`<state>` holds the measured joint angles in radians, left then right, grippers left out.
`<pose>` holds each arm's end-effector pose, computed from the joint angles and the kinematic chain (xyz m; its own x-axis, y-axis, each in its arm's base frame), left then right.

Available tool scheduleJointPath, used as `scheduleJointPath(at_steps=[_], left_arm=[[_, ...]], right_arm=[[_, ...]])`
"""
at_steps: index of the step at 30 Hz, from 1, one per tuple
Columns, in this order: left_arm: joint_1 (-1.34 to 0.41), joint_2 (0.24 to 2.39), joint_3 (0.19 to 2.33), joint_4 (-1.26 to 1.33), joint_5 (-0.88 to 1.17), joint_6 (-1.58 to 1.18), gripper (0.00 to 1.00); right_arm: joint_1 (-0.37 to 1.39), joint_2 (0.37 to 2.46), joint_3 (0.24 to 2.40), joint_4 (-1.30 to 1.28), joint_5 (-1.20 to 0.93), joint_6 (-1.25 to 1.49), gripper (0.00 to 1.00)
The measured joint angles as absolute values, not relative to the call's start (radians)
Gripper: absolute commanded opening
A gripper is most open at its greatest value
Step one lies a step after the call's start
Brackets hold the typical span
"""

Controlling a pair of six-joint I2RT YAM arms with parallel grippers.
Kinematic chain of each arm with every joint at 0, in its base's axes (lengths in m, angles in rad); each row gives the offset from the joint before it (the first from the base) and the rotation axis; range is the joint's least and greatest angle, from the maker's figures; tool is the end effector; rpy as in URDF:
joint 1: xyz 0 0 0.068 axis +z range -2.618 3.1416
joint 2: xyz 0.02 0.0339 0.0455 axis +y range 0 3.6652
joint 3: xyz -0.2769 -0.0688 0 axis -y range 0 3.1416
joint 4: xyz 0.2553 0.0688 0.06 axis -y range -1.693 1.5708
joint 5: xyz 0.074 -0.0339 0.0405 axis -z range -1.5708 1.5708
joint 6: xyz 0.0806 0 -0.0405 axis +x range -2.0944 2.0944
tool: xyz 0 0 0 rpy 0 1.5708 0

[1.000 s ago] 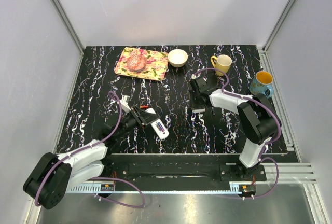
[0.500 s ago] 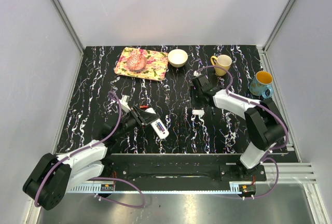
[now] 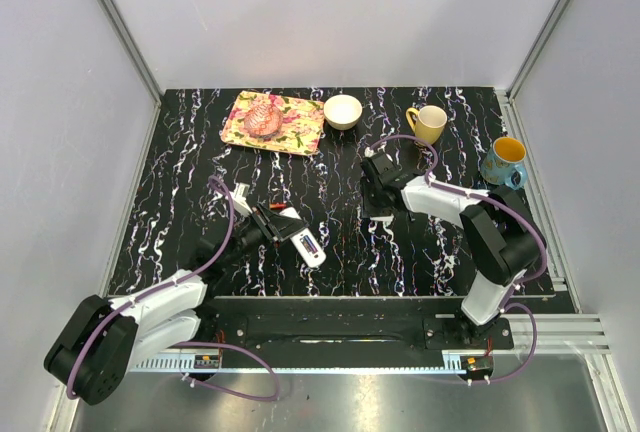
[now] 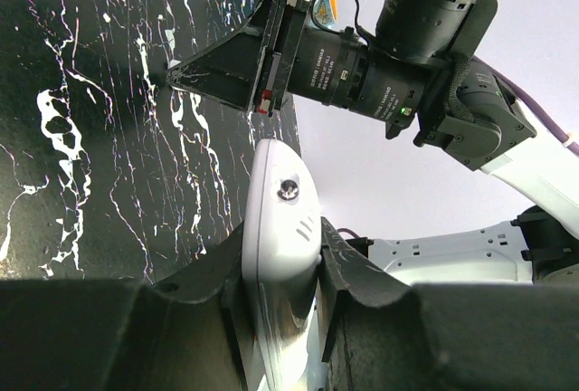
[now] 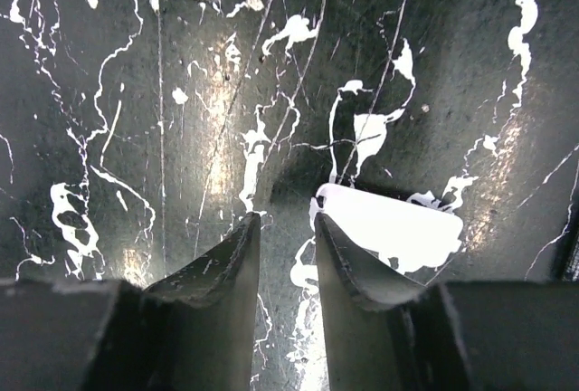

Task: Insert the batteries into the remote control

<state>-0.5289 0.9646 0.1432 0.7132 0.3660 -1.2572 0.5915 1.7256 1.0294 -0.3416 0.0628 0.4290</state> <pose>0.1827 -0.1402 0.1789 -0.7691 -0.5793 -0.2699 0.1514 0.2451 -0.9576 0.3146 0.2052 0.1364 -0.8706 -0.0847 -0.4846 -0.1846 0.9693 0.1622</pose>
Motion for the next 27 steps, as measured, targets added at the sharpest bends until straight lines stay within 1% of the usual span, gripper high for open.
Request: scheduleJointPath(at_steps=[9,14,23,27], left_arm=[[-0.529,0.963,0.143,0.712,0.366,-1.257,0.0],[-0.529,0.964,0.143,0.713,0.366,-1.257,0.0],[-0.529,0.964,0.143,0.713,0.366,-1.257,0.0],[-0.529,0.964,0.143,0.712,0.367,-1.257,0.0]], right_arm=[[0.596,1.744,1.041,-0.343,0.089,0.431,0.36],[0.597,1.746,1.043,-0.343,0.101,0.431,0.39],[0.598,1.752,1.05,-0.347,0.165,0.431,0.4],[0.598,1.753,1.053,-0.353,0.178,0.431,0.44]])
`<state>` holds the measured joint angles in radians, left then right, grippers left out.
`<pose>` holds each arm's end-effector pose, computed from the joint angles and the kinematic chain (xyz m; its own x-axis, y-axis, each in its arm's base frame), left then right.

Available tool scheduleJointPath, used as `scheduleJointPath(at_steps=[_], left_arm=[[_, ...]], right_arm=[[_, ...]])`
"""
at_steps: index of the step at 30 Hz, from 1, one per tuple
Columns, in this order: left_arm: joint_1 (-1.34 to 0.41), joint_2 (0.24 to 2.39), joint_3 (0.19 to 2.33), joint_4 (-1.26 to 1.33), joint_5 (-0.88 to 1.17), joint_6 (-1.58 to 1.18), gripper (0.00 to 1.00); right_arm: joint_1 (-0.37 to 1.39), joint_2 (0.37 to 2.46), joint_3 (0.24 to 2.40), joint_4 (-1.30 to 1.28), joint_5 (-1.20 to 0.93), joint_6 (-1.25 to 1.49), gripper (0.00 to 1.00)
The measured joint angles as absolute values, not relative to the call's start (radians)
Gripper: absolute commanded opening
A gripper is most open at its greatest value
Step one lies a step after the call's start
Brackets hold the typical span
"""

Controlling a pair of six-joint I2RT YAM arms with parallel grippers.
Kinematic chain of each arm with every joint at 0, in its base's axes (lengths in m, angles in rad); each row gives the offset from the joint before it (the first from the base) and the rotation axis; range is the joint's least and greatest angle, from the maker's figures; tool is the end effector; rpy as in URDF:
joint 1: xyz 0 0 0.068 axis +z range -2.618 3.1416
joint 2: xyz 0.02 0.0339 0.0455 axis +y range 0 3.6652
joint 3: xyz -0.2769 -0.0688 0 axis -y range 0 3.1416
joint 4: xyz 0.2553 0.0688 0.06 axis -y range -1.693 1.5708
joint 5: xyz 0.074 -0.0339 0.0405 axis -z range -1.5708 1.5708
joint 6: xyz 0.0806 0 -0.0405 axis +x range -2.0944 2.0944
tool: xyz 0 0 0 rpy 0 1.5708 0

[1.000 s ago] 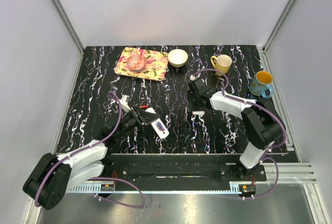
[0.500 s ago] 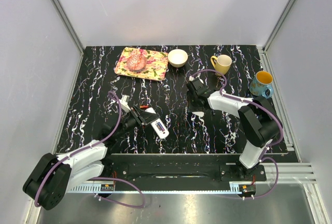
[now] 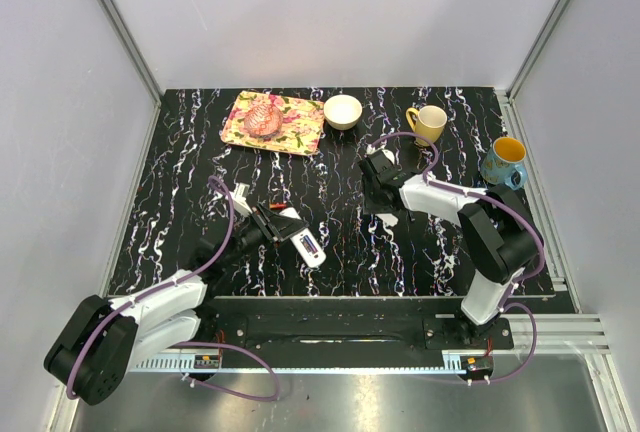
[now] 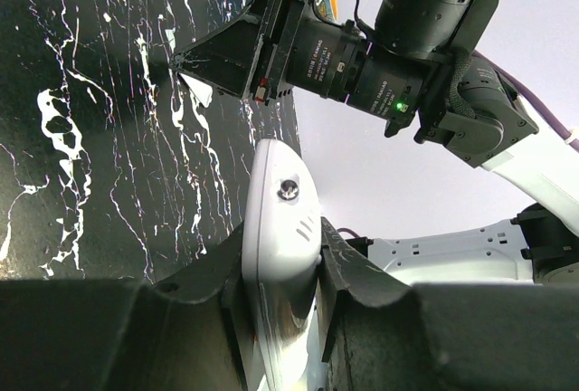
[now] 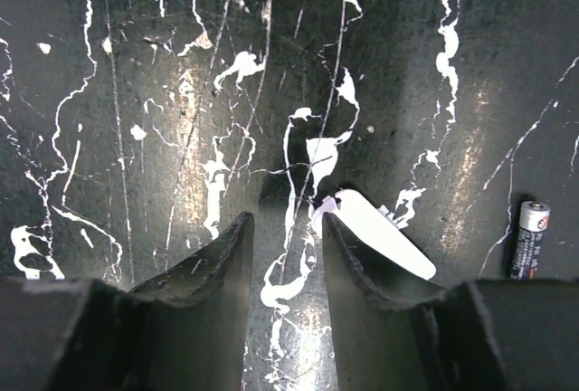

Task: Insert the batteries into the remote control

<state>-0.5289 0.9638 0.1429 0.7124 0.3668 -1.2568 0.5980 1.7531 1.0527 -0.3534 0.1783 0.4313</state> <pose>0.1825 -0.1402 0.1789 -0.7696 -0.5785 -0.2701 0.1516 0.2453 -0.9575 0.3220 0.2020 0.1339 -0.8540 -0.0839 -0.5135 -0.1372 0.9883 0.0666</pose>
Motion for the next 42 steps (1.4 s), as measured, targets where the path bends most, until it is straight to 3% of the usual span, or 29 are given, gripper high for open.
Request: scheduleJointPath(at_steps=[12,34,37,38,39,42], left_arm=[[-0.529,0.964,0.143,0.712,0.37,-1.256,0.0],[-0.529,0.964,0.141,0.712,0.37,-1.257,0.0],[-0.529,0.964,0.141,0.712,0.37,-1.257,0.0],[-0.529,0.964,0.141,0.713,0.37,-1.257,0.0],[-0.529,0.964,0.141,0.712,0.37,-1.257,0.0],[-0.529,0.97,0.141,0.714,0.37,-1.257,0.0]], right_arm=[[0.598,1.727,1.045,-0.4,0.239,0.422,0.51],[0.598,1.766,1.04,-0.378,0.262,0.393,0.43],[0.598,1.774,1.05,-0.378,0.262,0.39,0.37],[0.598,1.779,1.055,-0.379,0.262,0.388,0.27],[0.598,1.785,1.063,-0.379,0.261,0.385,0.24],[0.598,1.806,1.087,-0.372,0.253,0.374,0.23]])
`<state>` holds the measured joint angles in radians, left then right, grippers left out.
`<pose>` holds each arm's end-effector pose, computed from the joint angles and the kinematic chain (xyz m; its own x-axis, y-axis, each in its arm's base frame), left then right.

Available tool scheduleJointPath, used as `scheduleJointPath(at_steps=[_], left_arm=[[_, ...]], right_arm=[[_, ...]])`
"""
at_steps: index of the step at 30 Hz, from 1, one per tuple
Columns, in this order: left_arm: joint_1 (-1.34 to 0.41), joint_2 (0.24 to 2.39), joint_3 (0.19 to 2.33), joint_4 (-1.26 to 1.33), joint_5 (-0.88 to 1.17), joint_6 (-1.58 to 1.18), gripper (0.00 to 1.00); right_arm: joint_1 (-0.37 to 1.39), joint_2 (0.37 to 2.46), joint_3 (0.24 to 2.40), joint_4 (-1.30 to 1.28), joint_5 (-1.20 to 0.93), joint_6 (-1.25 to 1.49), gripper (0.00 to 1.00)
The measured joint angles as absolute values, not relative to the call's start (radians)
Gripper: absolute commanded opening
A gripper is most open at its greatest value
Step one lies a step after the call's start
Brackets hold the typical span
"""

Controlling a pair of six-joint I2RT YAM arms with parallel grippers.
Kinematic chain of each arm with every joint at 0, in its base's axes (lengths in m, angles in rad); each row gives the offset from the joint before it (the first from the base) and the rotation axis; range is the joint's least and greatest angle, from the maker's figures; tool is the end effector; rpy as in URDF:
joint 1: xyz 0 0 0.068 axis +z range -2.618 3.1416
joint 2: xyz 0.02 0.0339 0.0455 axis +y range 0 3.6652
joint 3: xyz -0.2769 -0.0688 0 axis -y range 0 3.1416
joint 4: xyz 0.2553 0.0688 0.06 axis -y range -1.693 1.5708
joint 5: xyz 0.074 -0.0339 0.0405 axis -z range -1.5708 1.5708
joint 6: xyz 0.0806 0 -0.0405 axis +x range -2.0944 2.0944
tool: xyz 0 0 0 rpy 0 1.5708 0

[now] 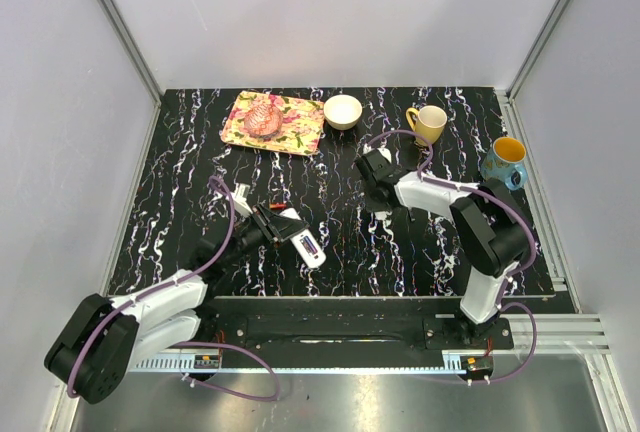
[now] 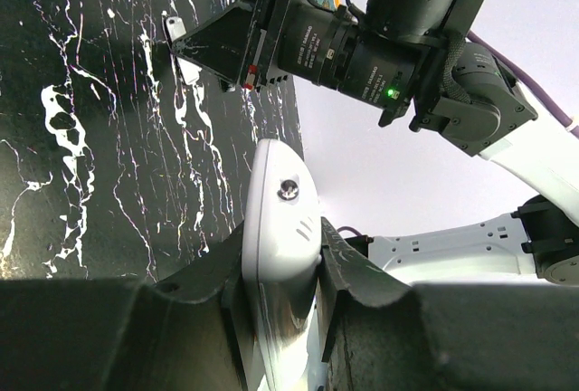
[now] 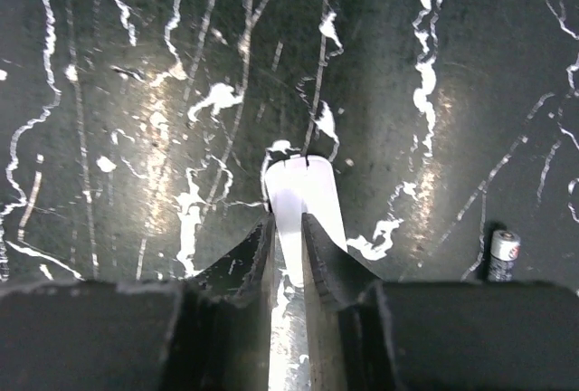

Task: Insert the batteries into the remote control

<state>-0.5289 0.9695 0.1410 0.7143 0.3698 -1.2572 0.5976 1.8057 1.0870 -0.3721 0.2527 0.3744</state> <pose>0.1824 -0.1404 0.1773 -0.7728 -0.5757 -0.2673 0.1472 0.2471 -0.9577 0.3307 0.2007 0.1250 -0.8468 -0.1480 -0.5109 -0.1501 0.9880 -0.0375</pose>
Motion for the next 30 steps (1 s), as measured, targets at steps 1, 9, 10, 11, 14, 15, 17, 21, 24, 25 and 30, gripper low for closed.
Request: scheduleJointPath(at_steps=[1,9,10,11,14,15,17,21,24,25,30], left_arm=[[-0.529,0.972,0.141,0.715,0.37,-1.257,0.0],[-0.529,0.973,0.137,0.725,0.37,-1.257,0.0],[-0.529,0.973,0.137,0.728,0.37,-1.257,0.0],[-0.529,0.973,0.137,0.728,0.37,-1.257,0.0],[-0.529,0.978,0.137,0.73,0.37,-1.257,0.0],[-0.529,0.98,0.137,0.73,0.37,-1.258,0.0],[-0.529,0.984,0.137,0.733,0.37,-1.258,0.0],[-0.529,0.985,0.136,0.736,0.37,-1.258,0.0],[-0.529,0.985,0.136,0.736,0.37,-1.258,0.0],[-0.529,0.985,0.136,0.736,0.37,-1.259,0.0],[-0.529,0.983,0.136,0.736,0.37,-1.258,0.0]], right_arm=[[0.598,1.81,1.093,-0.367,0.244,0.373,0.26],[0.598,1.805,1.093,-0.331,0.164,0.391,0.48],[0.598,1.802,1.093,-0.331,0.164,0.392,0.5],[0.598,1.794,1.091,-0.332,0.164,0.393,0.5],[0.598,1.755,1.083,-0.337,0.17,0.393,0.52],[0.598,1.745,1.083,-0.338,0.176,0.393,0.52],[0.598,1.736,1.083,-0.339,0.19,0.389,0.52],[0.598,1.739,1.076,-0.347,0.203,0.382,0.52],[0.598,1.763,1.075,-0.347,0.211,0.378,0.52],[0.598,1.776,1.073,-0.347,0.213,0.377,0.52],[0.598,1.798,1.069,-0.34,0.22,0.373,0.51]])
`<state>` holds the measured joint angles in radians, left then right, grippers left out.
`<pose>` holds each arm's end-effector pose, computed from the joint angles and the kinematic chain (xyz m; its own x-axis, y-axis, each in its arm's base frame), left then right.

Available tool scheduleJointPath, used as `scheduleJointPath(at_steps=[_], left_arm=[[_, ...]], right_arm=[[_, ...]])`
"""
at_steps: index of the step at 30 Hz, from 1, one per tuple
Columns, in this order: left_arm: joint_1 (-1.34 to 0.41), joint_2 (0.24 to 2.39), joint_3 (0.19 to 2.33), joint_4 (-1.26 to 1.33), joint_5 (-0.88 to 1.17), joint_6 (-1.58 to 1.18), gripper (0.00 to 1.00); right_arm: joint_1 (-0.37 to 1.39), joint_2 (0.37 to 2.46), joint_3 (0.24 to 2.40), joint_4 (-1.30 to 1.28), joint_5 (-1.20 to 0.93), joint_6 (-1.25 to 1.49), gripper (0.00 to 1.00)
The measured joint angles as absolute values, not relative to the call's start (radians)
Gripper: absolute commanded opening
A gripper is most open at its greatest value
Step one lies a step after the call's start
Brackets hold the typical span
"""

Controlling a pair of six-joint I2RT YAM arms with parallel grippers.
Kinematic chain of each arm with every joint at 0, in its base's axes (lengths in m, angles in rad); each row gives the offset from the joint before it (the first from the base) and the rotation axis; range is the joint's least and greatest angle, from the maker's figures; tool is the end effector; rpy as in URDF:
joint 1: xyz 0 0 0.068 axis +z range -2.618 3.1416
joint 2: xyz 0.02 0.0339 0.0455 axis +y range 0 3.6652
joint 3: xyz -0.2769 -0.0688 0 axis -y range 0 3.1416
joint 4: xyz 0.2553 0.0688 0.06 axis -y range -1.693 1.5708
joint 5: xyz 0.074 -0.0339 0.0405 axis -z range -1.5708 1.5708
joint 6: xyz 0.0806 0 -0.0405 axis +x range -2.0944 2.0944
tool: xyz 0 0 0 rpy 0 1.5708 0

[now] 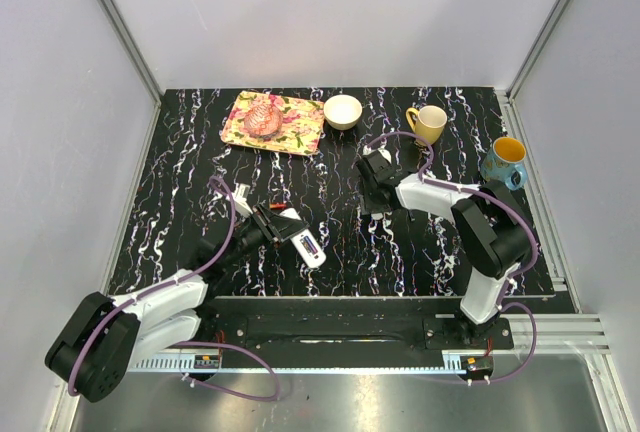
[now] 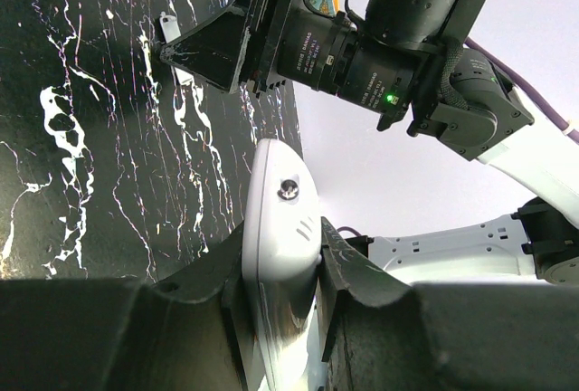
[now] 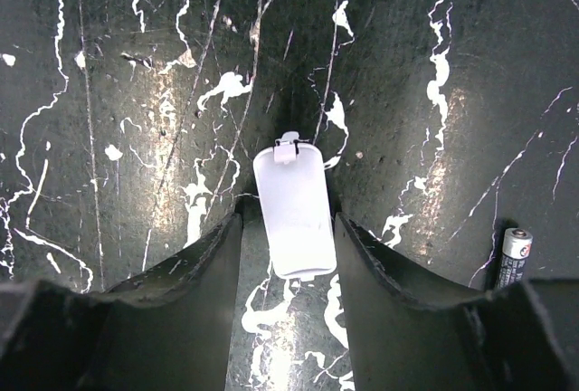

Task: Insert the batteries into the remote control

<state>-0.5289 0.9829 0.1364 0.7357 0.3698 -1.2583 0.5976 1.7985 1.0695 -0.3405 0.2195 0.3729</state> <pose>0.1828 -0.1406 0.1760 -0.7722 -0.5764 -0.2675 0.1491 0.2449 -0.9580 0.3292 0.2028 0.1241 -0.8437 -0.1441 -0.5171 -0.1667 0.9860 -0.0028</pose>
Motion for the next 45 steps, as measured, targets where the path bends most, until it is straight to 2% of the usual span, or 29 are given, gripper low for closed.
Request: scheduleJointPath(at_steps=[3,6,7,10,13,20,28,36,43,45], left_arm=[[-0.529,0.983,0.136,0.735,0.37,-1.258,0.0],[-0.529,0.983,0.136,0.735,0.37,-1.258,0.0],[-0.529,0.983,0.136,0.735,0.37,-1.258,0.0],[-0.529,0.983,0.136,0.735,0.371,-1.258,0.0],[-0.529,0.983,0.136,0.735,0.371,-1.258,0.0],[-0.529,0.983,0.137,0.735,0.372,-1.257,0.0],[-0.529,0.967,0.137,0.735,0.373,-1.258,0.0],[-0.529,0.893,0.118,0.733,0.374,-1.258,0.0],[-0.529,0.81,0.087,0.708,0.373,-1.258,0.0],[-0.529,0.794,0.083,0.7,0.373,-1.258,0.0]], right_arm=[[0.597,1.799,1.069,-0.34,0.22,0.369,0.41],[0.593,1.799,1.069,-0.338,0.219,0.367,0.28],[0.593,1.799,1.069,-0.338,0.218,0.367,0.21],[0.591,1.795,1.063,-0.331,0.216,0.369,0.13],[0.59,1.783,1.048,-0.319,0.215,0.372,0.0],[0.595,1.738,1.075,-0.444,0.245,0.364,0.0],[0.624,1.765,1.318,-0.733,0.664,0.309,0.0],[0.684,1.987,1.419,-0.987,0.988,0.367,0.0],[0.82,2.169,1.53,-1.149,1.084,0.441,0.01],[0.841,2.202,1.56,-1.169,1.087,0.455,0.07]])
